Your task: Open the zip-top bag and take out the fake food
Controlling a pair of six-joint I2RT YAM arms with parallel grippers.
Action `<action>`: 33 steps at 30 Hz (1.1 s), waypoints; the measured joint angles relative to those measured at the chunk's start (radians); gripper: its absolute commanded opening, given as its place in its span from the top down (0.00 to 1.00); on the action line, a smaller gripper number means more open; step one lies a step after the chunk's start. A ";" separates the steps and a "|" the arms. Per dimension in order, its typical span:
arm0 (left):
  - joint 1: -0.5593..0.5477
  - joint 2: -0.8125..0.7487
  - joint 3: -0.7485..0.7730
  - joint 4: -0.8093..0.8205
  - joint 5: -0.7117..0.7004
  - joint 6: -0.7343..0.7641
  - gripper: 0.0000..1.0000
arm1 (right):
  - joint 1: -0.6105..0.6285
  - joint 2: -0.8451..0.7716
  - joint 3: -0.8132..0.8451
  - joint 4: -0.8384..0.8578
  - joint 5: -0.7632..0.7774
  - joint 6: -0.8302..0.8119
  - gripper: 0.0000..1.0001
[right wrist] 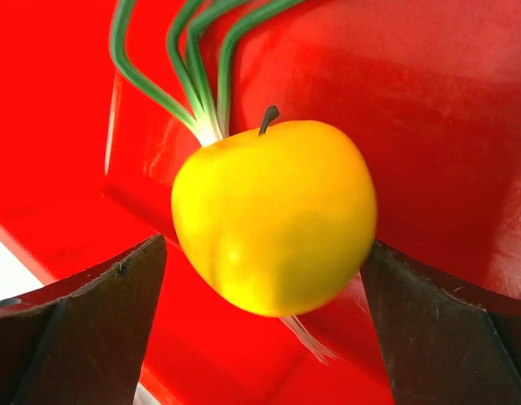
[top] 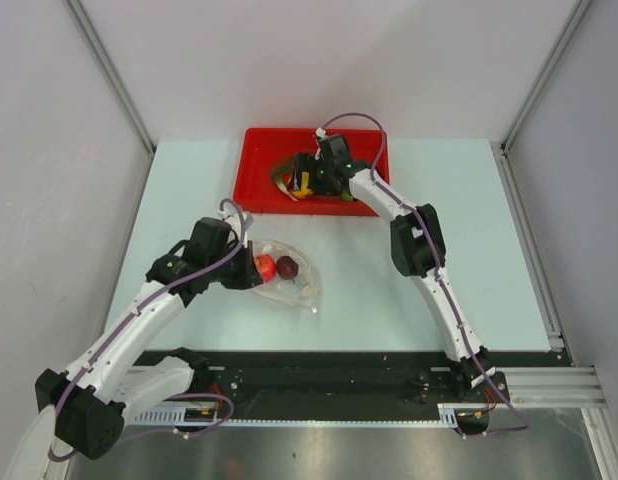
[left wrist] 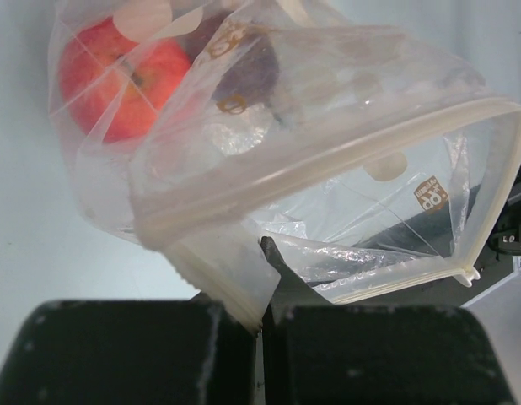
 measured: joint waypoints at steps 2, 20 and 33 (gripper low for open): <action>0.000 -0.010 0.000 0.001 0.009 -0.015 1.00 | 0.001 0.000 0.002 -0.011 0.001 -0.005 0.00; 0.000 -0.061 -0.040 0.092 0.075 -0.145 1.00 | 0.132 -0.659 -0.429 -0.176 0.072 -0.141 0.18; 0.000 -0.057 0.042 0.085 0.088 -0.170 1.00 | 0.328 -0.954 -0.724 -0.141 -0.009 -0.202 0.57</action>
